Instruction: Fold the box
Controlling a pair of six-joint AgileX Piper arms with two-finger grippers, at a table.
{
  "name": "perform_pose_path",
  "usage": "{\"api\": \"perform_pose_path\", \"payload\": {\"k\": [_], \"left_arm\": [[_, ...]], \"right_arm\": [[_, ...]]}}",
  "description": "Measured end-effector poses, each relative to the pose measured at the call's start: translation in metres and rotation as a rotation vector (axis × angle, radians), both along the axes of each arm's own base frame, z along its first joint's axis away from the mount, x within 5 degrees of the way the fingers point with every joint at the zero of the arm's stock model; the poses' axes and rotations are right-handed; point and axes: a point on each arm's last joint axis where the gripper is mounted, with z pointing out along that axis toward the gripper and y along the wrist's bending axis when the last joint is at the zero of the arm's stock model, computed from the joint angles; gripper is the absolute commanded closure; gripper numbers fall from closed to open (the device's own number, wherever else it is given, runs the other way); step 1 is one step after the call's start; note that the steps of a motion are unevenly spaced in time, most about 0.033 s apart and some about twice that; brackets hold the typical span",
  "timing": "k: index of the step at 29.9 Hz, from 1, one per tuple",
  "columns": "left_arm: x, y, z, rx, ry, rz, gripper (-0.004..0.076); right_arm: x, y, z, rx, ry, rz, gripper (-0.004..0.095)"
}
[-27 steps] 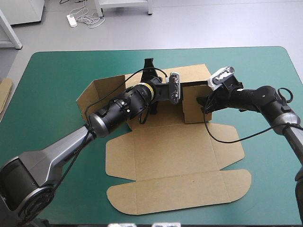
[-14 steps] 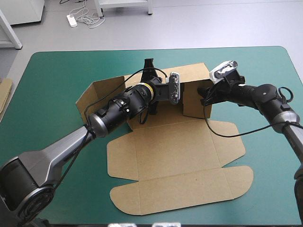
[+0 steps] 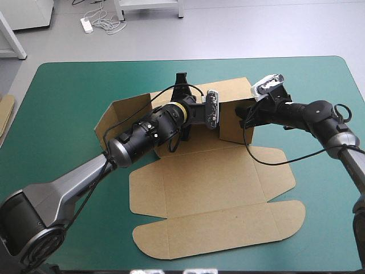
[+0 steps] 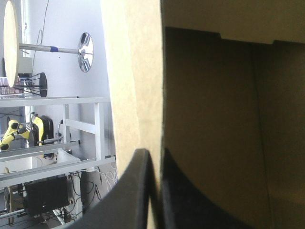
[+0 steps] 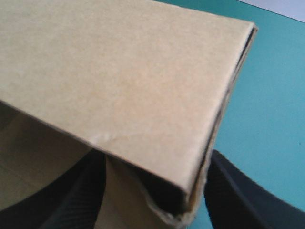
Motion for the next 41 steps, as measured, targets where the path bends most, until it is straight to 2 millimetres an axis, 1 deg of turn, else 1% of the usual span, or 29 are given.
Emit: {"api": "perform_pose_path", "payload": {"k": [4, 12, 19, 21, 24, 27, 29, 31, 35, 41], "left_arm": [[-0.001, -0.001, 0.000, 0.009, 0.005, 0.002, 0.0733], [-0.002, -0.001, 0.000, 0.013, 0.009, 0.004, 0.0733], [-0.002, 0.000, 0.000, 0.015, 0.009, 0.004, 0.0733], [-0.002, 0.000, 0.000, 0.015, 0.009, 0.004, 0.0731], [-0.002, 0.000, 0.000, 0.015, 0.009, 0.004, 0.0692], [-0.003, -0.001, 0.000, 0.011, 0.014, 0.005, 0.0573], [-0.004, -0.001, -0.001, 0.008, 0.028, 0.009, 0.0479], [-0.007, -0.002, -0.003, 0.011, 0.052, 0.015, 0.0423], [-0.018, -0.007, -0.004, 0.023, 0.089, 0.014, 0.0415], [-0.040, -0.013, 0.012, -0.019, 0.088, -0.031, 0.0414]], "right_arm": [[-0.001, -0.001, -0.002, -0.017, 0.028, -0.004, 0.0488], [0.000, -0.003, -0.004, -0.028, 0.034, -0.017, 0.0717], [0.001, -0.006, -0.004, -0.033, 0.033, -0.030, 0.0860], [0.001, -0.007, -0.004, -0.033, 0.031, -0.034, 0.0924], [0.001, -0.007, -0.004, -0.028, 0.032, -0.042, 0.0925], [0.001, -0.007, -0.004, -0.025, 0.035, -0.044, 0.0925], [0.002, -0.007, -0.003, -0.021, 0.036, -0.048, 0.0925], [0.002, -0.007, -0.004, -0.020, 0.037, -0.049, 0.0925], [0.002, -0.007, -0.004, -0.013, 0.045, -0.052, 0.0925], [0.000, -0.005, -0.004, -0.008, 0.060, -0.034, 0.0925]]}}
